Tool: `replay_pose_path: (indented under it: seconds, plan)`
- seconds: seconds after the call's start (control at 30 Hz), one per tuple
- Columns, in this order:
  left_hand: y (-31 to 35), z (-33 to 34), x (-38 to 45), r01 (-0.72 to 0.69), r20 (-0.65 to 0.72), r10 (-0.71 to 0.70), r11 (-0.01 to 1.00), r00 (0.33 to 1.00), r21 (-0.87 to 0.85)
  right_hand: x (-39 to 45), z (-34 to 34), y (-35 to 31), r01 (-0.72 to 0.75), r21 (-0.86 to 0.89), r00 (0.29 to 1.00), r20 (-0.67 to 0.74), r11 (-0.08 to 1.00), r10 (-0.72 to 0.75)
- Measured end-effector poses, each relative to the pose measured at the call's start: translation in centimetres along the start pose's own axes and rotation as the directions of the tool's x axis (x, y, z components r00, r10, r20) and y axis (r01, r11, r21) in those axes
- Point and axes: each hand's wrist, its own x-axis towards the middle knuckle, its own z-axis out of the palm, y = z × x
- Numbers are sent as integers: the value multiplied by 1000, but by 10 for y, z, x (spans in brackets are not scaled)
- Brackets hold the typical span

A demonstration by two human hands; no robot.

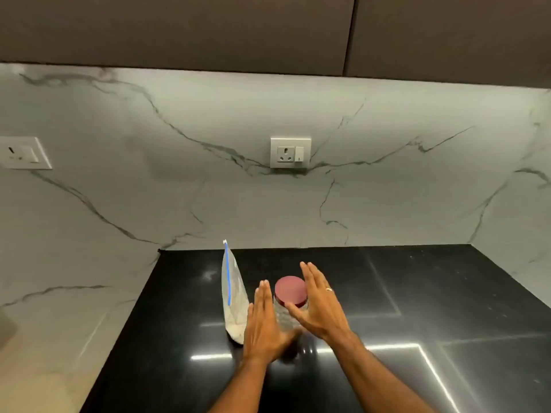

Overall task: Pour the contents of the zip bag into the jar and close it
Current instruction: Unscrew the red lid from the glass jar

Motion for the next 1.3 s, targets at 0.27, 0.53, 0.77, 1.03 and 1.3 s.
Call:
replay_pose_path:
  seconds: [0.27, 0.53, 0.77, 1.03, 1.3]
  plan:
    - [-5, 45, 36, 227, -11, -238, 939, 971, -259, 35, 27, 16, -22, -33, 994, 103, 999, 25]
    - [2, 40, 61, 153, -52, -180, 930, 982, -333, 65, 1, 16, 29, -151, 985, 172, 988, -3]
    - [17, 22, 73, 52, -42, -69, 947, 997, -317, 75, -29, 12, 56, -90, 987, 156, 994, -41]
    - [13, 7, 70, -22, 95, 65, 918, 993, -396, 65, -59, 18, 163, 21, 924, 348, 986, -160]
    - [18, 6, 62, -101, 150, 186, 888, 971, -449, 60, -86, 18, 253, -22, 820, 536, 967, -203]
